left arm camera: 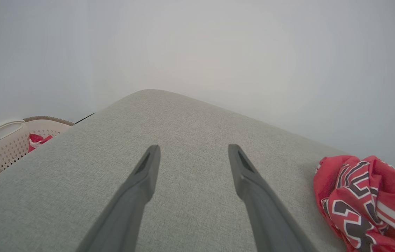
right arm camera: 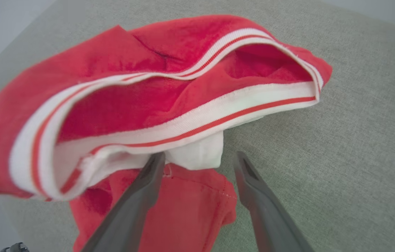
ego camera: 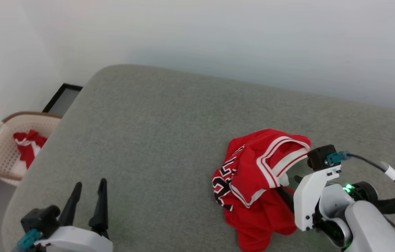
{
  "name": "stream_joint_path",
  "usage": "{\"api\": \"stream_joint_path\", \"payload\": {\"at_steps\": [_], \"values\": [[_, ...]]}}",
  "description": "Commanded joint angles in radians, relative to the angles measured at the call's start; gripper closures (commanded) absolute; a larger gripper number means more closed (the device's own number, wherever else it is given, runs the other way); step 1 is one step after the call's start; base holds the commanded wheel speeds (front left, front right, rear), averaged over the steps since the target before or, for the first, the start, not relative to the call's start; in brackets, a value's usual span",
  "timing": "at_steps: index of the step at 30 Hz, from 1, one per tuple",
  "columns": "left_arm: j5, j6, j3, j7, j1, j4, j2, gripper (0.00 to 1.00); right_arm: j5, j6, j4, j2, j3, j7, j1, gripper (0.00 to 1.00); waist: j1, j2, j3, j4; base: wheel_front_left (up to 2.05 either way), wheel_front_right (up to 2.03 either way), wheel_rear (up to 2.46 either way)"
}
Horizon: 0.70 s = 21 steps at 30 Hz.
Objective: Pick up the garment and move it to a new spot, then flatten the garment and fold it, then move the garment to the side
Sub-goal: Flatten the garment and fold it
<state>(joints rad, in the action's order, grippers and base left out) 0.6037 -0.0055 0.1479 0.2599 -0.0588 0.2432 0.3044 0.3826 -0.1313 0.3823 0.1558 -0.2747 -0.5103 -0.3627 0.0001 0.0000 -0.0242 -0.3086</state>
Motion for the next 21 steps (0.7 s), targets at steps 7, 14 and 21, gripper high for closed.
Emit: {"api": "stream_joint_path", "payload": {"at_steps": [7,14,21], "values": [[-0.017,-0.022,0.007,0.005,-0.044,0.017,-0.025,0.0,0.021,0.001,0.07,0.017,-0.003,-0.043,-0.062,0.0,-0.0001,0.0,-0.063,-0.057,0.0,0.0,0.0],[-0.029,-0.035,-0.001,0.005,-0.072,0.038,-0.044,0.0,0.031,0.001,0.118,0.028,-0.026,-0.037,-0.101,0.72,-0.0001,0.0,-0.09,-0.077,0.0,0.0,0.0],[-0.042,-0.044,-0.028,0.004,-0.066,0.047,-0.052,0.0,0.055,0.001,0.121,0.049,-0.051,-0.02,-0.124,1.0,-0.0001,0.0,-0.083,-0.07,0.0,0.0,0.0]]}}
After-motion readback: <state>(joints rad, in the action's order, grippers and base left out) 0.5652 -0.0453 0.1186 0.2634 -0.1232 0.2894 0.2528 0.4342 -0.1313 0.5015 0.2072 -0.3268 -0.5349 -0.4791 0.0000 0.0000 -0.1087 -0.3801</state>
